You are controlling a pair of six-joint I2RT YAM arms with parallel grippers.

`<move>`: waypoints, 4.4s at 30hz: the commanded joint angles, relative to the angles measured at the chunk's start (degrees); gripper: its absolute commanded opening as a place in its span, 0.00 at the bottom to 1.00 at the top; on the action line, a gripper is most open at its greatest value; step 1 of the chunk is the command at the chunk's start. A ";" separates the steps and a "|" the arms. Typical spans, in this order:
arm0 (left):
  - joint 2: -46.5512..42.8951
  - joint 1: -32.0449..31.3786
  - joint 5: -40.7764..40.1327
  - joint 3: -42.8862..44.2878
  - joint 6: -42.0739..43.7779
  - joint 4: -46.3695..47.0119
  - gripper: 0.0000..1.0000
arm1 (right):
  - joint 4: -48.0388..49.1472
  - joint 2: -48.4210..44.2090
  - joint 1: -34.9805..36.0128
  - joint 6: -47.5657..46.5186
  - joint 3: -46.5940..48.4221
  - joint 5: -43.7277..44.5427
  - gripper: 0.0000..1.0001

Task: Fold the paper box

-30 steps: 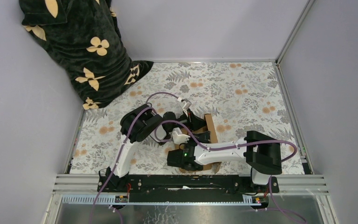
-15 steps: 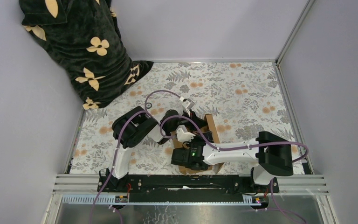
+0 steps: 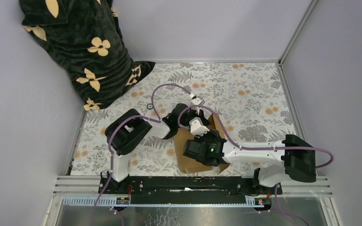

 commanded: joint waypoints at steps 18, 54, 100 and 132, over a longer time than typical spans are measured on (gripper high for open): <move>-3.10 -0.60 -9.74 20.50 16.60 -38.52 0.02 | 23.85 -1.71 -7.21 13.75 -10.78 -29.69 0.06; 4.14 -6.53 -21.69 32.17 26.37 -60.53 0.05 | 15.41 -27.35 -17.81 29.88 -20.61 -24.75 0.61; 3.02 -13.08 -27.03 27.54 43.91 -58.91 0.13 | 11.07 -35.90 -25.26 20.62 -18.11 -25.93 0.61; 10.23 -19.89 -39.63 30.64 44.15 -59.64 0.14 | 11.26 -37.66 -26.09 20.39 -19.42 -27.32 0.61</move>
